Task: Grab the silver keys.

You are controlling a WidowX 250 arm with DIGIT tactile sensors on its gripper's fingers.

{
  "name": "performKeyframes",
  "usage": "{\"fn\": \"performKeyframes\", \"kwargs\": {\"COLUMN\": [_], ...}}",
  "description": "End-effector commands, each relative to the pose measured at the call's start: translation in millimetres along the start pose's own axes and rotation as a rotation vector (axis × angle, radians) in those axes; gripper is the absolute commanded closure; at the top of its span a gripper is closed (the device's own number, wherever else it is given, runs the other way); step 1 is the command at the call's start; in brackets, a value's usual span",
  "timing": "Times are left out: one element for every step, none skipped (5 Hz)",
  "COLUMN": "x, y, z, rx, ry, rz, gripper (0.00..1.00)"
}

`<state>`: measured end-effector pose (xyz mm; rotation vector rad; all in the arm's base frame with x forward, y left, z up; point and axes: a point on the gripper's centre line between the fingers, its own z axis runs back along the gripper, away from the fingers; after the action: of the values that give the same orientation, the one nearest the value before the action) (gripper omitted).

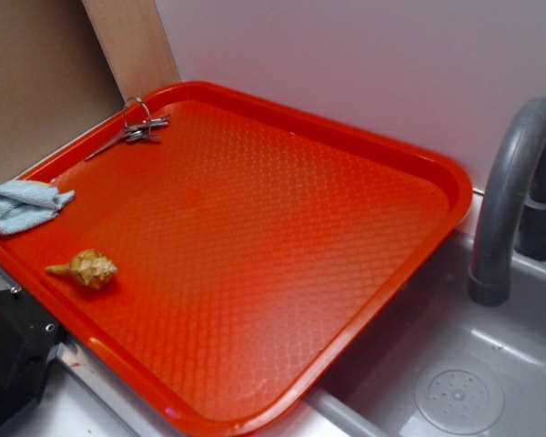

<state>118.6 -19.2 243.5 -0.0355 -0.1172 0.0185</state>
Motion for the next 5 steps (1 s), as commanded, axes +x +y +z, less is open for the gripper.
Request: {"fn": "performKeyframes", "kwargs": {"x": [0, 41, 68, 77, 103], "y": [0, 50, 88, 128, 147], "z": [0, -33, -46, -60, -79], "rx": [0.000, 0.018, 0.063, 0.064, 0.119], "ry": [0.000, -0.005, -0.055, -0.089, -0.077], "rz": [0.000, 0.102, 0.209, 0.417, 0.494], "gripper": [0.00, 0.00, 0.00, 0.00, 0.00]}}
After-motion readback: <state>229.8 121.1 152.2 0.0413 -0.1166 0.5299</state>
